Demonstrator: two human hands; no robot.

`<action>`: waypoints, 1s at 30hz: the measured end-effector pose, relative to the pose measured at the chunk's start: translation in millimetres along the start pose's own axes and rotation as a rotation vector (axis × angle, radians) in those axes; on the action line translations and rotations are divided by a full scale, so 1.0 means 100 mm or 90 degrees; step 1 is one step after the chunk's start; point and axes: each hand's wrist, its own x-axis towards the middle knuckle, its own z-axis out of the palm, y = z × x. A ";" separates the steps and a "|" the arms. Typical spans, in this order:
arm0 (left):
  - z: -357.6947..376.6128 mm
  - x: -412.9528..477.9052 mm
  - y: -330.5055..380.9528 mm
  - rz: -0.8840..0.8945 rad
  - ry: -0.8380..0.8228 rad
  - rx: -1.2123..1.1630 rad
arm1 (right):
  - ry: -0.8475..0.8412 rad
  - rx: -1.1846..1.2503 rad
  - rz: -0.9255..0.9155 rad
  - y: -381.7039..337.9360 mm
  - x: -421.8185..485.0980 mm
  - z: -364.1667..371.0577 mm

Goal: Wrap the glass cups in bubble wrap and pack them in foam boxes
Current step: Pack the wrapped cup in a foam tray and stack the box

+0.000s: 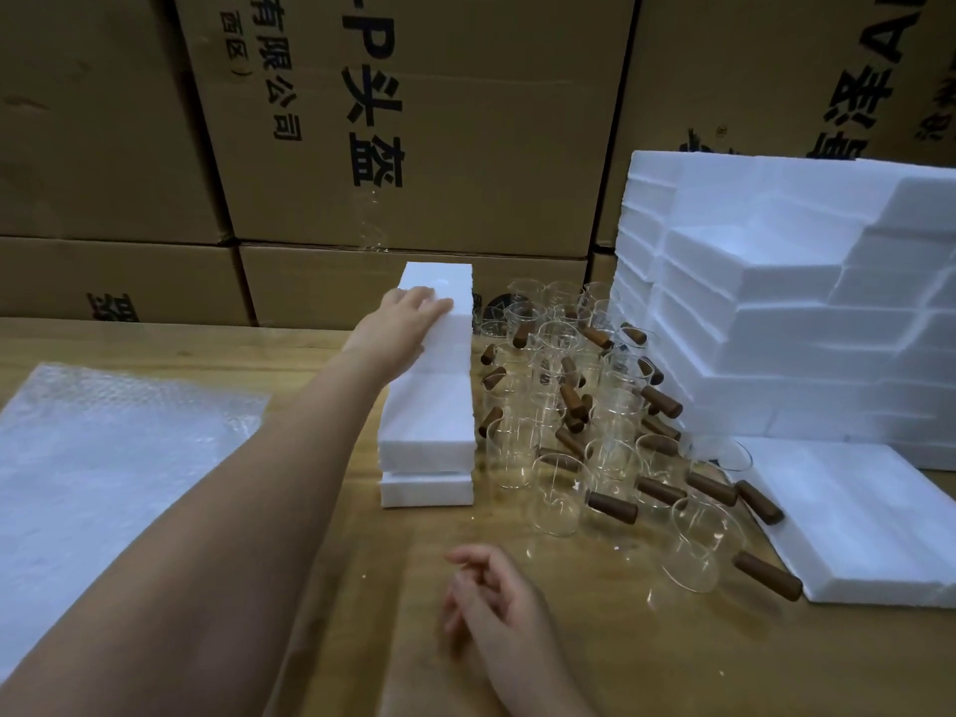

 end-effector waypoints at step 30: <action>0.13 0.33 -0.02 -0.050 0.026 0.042 | -0.002 -0.026 0.027 -0.07 0.01 0.01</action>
